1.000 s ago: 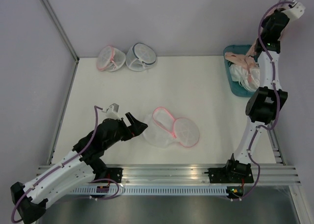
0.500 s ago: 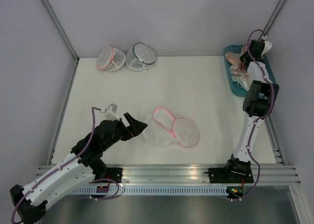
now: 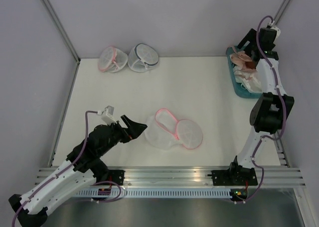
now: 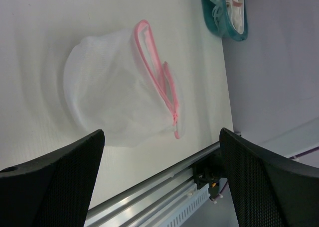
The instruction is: Unzip the laundry bag and remove the bra
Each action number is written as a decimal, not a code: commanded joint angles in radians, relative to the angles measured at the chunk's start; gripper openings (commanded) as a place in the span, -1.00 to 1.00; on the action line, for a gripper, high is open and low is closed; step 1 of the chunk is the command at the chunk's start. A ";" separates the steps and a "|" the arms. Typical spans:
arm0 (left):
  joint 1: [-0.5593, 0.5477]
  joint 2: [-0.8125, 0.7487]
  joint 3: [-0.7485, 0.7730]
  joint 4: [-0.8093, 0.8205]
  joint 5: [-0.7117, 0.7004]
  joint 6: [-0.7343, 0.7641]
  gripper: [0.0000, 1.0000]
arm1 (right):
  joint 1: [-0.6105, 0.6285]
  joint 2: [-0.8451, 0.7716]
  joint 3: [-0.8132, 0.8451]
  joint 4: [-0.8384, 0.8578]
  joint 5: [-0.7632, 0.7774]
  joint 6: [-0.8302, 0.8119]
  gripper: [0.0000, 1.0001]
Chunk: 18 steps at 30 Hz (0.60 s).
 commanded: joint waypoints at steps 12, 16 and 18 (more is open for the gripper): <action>-0.004 -0.095 0.231 -0.041 0.042 0.206 0.99 | 0.389 -0.958 -0.776 -0.125 -0.362 -0.103 0.96; -0.002 -0.155 0.224 -0.070 0.024 0.215 0.99 | 0.461 -1.169 -0.890 -0.165 -0.448 -0.056 0.96; -0.004 -0.188 0.213 -0.082 0.010 0.212 0.99 | 0.482 -1.225 -0.960 -0.186 -0.465 -0.013 0.96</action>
